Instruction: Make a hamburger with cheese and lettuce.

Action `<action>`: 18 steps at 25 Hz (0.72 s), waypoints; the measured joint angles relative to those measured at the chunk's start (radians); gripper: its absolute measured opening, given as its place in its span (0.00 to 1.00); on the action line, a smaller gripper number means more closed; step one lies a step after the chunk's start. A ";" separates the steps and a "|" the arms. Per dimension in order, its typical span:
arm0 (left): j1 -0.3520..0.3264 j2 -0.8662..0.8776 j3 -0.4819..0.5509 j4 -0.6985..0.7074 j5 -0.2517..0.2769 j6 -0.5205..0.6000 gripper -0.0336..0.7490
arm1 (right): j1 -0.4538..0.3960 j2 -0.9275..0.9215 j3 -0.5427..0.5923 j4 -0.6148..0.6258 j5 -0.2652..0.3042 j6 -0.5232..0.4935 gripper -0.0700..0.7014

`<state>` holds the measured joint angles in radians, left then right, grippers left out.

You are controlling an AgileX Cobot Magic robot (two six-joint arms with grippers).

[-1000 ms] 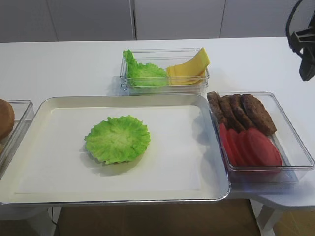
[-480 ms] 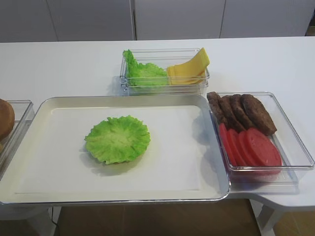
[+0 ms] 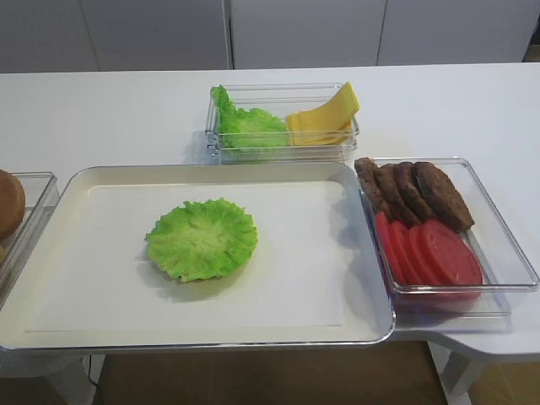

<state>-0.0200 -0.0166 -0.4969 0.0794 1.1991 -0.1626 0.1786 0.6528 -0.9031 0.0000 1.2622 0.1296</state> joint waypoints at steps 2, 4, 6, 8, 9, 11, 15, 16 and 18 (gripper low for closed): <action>0.000 0.000 0.000 0.000 0.000 0.000 0.51 | 0.000 -0.100 0.043 0.000 0.002 0.002 0.58; 0.000 0.000 0.000 0.000 0.000 0.000 0.51 | 0.000 -0.186 0.082 0.005 0.007 0.002 0.58; 0.000 0.000 0.000 0.000 0.000 0.000 0.51 | 0.000 -0.262 0.106 0.010 0.009 0.006 0.58; 0.000 0.000 0.000 0.000 0.000 0.000 0.51 | 0.000 -0.333 0.127 0.028 0.010 0.006 0.58; 0.000 0.000 0.000 0.000 0.000 0.000 0.51 | 0.000 -0.364 0.135 0.035 0.012 0.006 0.58; 0.000 0.000 0.000 0.000 0.000 0.000 0.51 | 0.000 -0.410 0.159 0.054 0.012 0.006 0.58; 0.000 0.000 0.000 0.000 0.000 0.000 0.51 | 0.000 -0.478 0.210 0.069 0.012 0.002 0.58; 0.000 0.000 0.000 0.000 0.000 0.000 0.51 | 0.000 -0.495 0.223 0.071 0.012 -0.011 0.58; 0.000 0.000 0.000 0.000 0.000 0.000 0.51 | 0.000 -0.524 0.250 0.078 0.016 -0.046 0.58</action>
<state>-0.0200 -0.0166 -0.4969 0.0794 1.1991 -0.1626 0.1786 0.1291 -0.6530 0.0777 1.2782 0.0831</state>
